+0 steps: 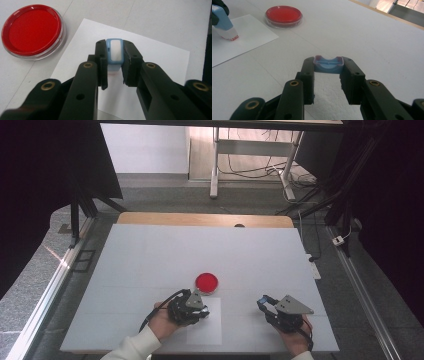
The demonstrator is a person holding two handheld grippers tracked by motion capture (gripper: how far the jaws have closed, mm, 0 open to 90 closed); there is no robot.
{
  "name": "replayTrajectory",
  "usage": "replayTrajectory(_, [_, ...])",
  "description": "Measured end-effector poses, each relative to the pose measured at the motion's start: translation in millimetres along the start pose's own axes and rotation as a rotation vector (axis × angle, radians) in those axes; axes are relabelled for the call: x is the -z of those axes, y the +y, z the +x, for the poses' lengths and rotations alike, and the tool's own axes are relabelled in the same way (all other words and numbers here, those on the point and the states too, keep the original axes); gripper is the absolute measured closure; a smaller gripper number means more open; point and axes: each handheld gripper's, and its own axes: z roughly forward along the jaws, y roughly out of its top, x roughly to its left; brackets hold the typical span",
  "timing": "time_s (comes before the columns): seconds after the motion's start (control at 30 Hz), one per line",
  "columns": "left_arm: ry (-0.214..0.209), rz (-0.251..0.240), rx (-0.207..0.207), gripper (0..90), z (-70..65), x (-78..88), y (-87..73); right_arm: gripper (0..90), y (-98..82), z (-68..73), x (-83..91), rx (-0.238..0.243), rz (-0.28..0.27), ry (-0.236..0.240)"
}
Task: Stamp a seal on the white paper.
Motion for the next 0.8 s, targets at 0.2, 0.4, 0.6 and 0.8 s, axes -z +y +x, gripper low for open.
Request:
replayTrajectory(0.2, [-0.004, -0.001, 0.000, 76.6, 0.9, 0.0, -0.4, 64.7, 0.0, -0.1, -0.1, 0.000, 0.001, -0.002])
replayTrajectory(0.4, [-0.007, -0.006, 0.003, 76.6, 1.2, -0.1, -1.0, 64.7, -0.2, -0.4, 0.3, -0.002, 0.000, -0.001])
replayTrajectory(0.6, [-0.004, -0.004, 0.002, 76.6, 0.8, -0.1, -0.8, 64.7, 0.1, -0.2, 0.4, 0.000, 0.000, 0.000])
replayTrajectory(0.8, [-0.006, -0.002, 0.005, 76.5, 1.2, 0.1, -0.3, 64.7, -0.2, -0.3, 0.2, 0.002, 0.003, -0.005])
